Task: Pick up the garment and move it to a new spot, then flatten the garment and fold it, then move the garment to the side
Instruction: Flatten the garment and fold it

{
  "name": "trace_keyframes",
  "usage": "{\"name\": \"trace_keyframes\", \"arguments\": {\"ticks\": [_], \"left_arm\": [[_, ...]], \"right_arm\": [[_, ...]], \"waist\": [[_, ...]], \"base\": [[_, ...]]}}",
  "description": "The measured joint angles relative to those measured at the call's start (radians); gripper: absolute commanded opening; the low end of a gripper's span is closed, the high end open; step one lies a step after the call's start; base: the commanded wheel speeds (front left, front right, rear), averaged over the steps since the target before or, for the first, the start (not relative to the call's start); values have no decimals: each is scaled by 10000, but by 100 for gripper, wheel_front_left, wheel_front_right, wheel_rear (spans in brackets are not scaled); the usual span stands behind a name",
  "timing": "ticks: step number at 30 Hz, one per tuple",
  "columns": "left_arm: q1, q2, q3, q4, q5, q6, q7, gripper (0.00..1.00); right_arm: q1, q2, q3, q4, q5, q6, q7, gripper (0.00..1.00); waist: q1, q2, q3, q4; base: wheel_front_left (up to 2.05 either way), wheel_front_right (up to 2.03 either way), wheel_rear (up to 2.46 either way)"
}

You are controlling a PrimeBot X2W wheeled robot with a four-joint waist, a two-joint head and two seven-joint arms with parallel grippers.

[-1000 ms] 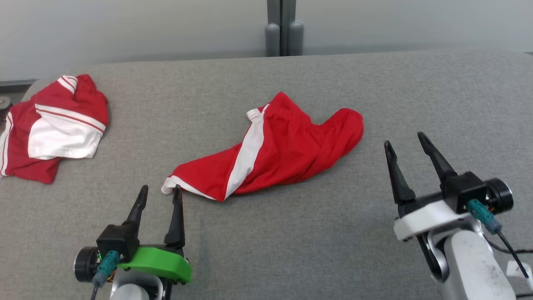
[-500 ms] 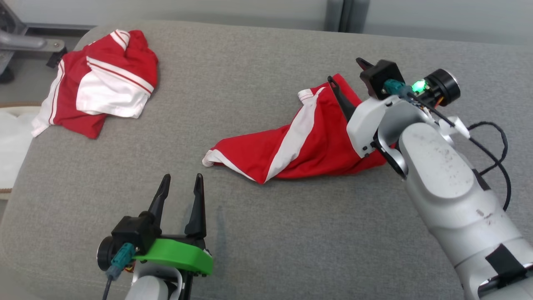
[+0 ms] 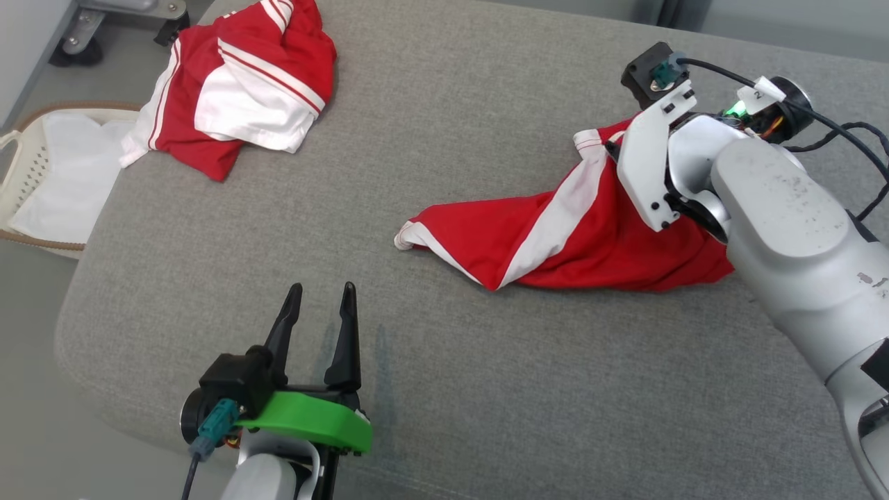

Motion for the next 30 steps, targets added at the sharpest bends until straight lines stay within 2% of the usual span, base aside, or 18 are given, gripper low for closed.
{"name": "trace_keyframes", "arguments": {"ticks": [7,8,9,10,11,12,13,23,30], "left_arm": [[-48,0,-58,-144,-36,86,2,100],[-55,0,-54,-159,-36,88,0,100],[-59,0,-54,-167,-36,88,0,100],[-69,0,-46,-173,-36,88,2,100],[-79,0,-40,-173,-35,88,2,100],[-84,0,-42,-169,-19,86,2,100],[-84,0,-31,-157,-6,86,0,100],[-82,-2,98,-73,362,-15,2,100],[132,-4,405,82,640,-176,2,100]], "right_arm": [[252,-376,777,-115,1327,0,650,100],[257,-453,853,-176,1494,0,704,96],[269,-493,943,-234,1624,0,727,46],[298,-512,1035,-313,1735,0,727,43],[322,-527,1131,-414,1852,0,717,26],[336,-541,1195,-493,1950,0,640,26],[337,-548,1248,-550,2011,0,558,0],[499,-633,1269,-1137,2499,0,-1308,0],[1693,-821,460,-1655,2600,0,-2959,0]], "waist": [[0,0,284,171],[0,0,311,164],[0,1,322,147],[0,0,327,118],[0,0,326,78],[0,0,320,37],[0,0,311,0],[0,0,66,-565],[0,0,-270,-1115]], "base": [[0,0,0],[0,0,0],[0,0,0],[0,0,0],[0,0,0],[0,0,0],[0,0,0],[0,0,0],[0,0,0]]}}
